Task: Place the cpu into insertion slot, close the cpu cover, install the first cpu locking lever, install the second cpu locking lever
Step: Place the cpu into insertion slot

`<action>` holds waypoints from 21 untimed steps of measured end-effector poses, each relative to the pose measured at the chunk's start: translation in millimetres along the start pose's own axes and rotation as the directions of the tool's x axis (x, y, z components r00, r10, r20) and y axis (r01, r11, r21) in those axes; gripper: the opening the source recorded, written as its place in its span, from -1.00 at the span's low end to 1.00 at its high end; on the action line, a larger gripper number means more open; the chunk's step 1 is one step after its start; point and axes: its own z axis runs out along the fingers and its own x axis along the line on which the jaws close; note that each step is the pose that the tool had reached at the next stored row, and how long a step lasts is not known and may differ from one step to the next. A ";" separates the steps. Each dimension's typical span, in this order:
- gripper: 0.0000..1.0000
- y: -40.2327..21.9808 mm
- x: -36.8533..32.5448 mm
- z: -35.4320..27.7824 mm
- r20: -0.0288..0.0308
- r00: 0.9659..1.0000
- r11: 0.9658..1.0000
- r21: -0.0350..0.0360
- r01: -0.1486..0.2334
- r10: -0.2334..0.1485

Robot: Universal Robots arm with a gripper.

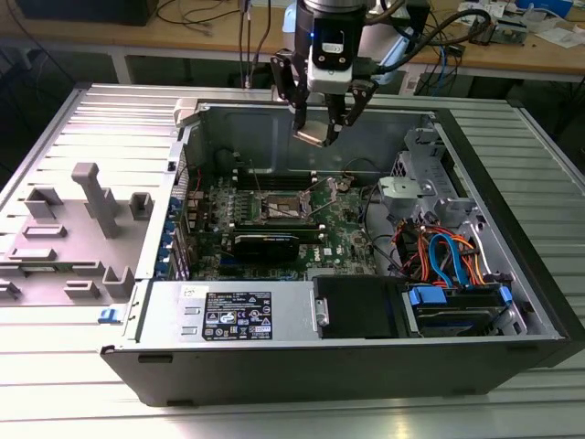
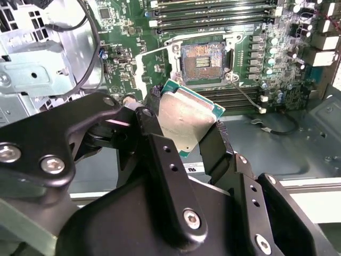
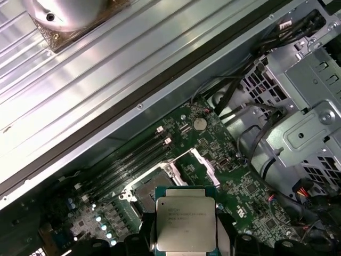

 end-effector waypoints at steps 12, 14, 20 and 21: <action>0.08 -0.3 -0.1 6.5 0.007 0.989 0.989 -0.003 -0.149 0.149; 0.08 -0.4 -0.1 7.8 0.008 0.984 0.984 -0.003 -0.180 0.180; 0.08 -0.5 -0.2 10.2 0.011 0.970 0.971 -0.005 -0.241 0.241; 0.08 -0.5 -0.2 10.4 0.012 0.969 0.969 -0.005 -0.248 0.248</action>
